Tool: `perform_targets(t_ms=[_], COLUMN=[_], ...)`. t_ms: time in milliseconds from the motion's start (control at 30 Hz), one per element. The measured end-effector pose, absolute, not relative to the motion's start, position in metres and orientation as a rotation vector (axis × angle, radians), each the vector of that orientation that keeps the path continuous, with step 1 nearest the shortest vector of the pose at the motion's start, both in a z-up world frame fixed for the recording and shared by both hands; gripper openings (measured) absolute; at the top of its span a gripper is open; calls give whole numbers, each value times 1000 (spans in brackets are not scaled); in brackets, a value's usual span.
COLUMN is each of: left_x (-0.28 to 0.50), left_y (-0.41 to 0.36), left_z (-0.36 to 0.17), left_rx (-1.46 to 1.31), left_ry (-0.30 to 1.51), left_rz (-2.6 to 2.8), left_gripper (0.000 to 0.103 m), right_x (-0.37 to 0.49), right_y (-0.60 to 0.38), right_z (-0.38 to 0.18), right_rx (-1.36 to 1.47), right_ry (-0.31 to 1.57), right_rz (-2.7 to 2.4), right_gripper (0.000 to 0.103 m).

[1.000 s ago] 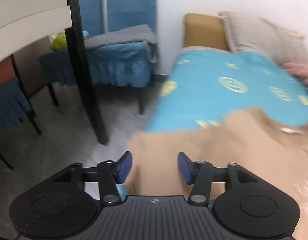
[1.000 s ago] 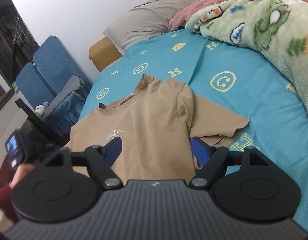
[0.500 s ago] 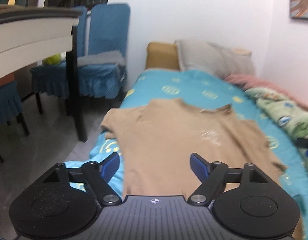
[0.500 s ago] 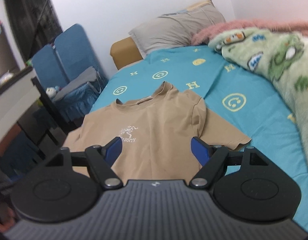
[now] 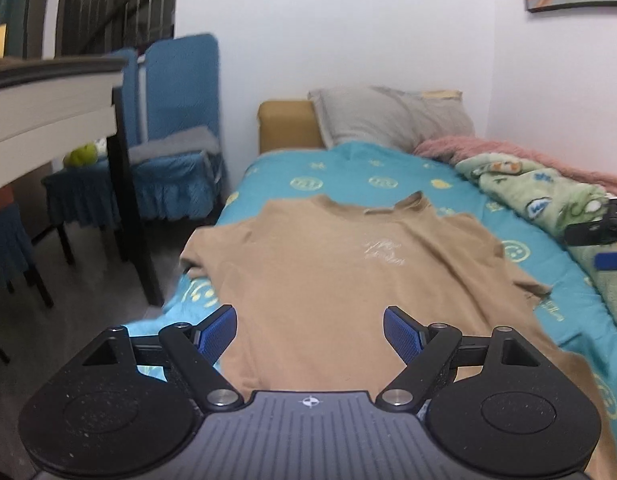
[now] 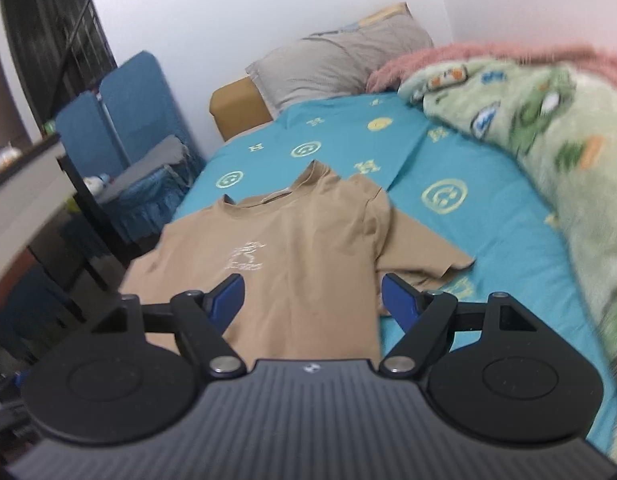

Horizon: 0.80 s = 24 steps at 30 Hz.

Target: Fold clothes

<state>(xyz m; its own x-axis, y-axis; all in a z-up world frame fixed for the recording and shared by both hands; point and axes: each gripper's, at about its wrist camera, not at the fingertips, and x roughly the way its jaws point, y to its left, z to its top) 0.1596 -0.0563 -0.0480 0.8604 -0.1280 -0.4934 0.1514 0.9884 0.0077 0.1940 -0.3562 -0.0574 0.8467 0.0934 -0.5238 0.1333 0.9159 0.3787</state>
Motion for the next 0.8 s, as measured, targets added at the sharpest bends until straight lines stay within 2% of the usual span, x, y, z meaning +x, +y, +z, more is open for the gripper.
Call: perform_targets(t_ms=[133,400,633,700,800], left_x=[164,177,204,213,224], left_y=[-52,-42,-44,-47,-53], left_z=[-51,-60,-71,-76,-86], left_rx=[33,3,-62,-64,-50], left_ry=[535,600,633,642,665], left_rz=[-153,-147,-157,-160,-163], left_gripper=[83,83,83,83,83], right_x=[197,232,263,274,290], right_y=[-372,-466,-500,-500,-500], right_z=[-63,-86,-129,-144,-167], right_rx=[565,1051,1073,1069,1062], right_ry=[555,601,668,699,745], right_rz=[-11,-66,-143,-158,-179], right_gripper=[77,79,79,73,73])
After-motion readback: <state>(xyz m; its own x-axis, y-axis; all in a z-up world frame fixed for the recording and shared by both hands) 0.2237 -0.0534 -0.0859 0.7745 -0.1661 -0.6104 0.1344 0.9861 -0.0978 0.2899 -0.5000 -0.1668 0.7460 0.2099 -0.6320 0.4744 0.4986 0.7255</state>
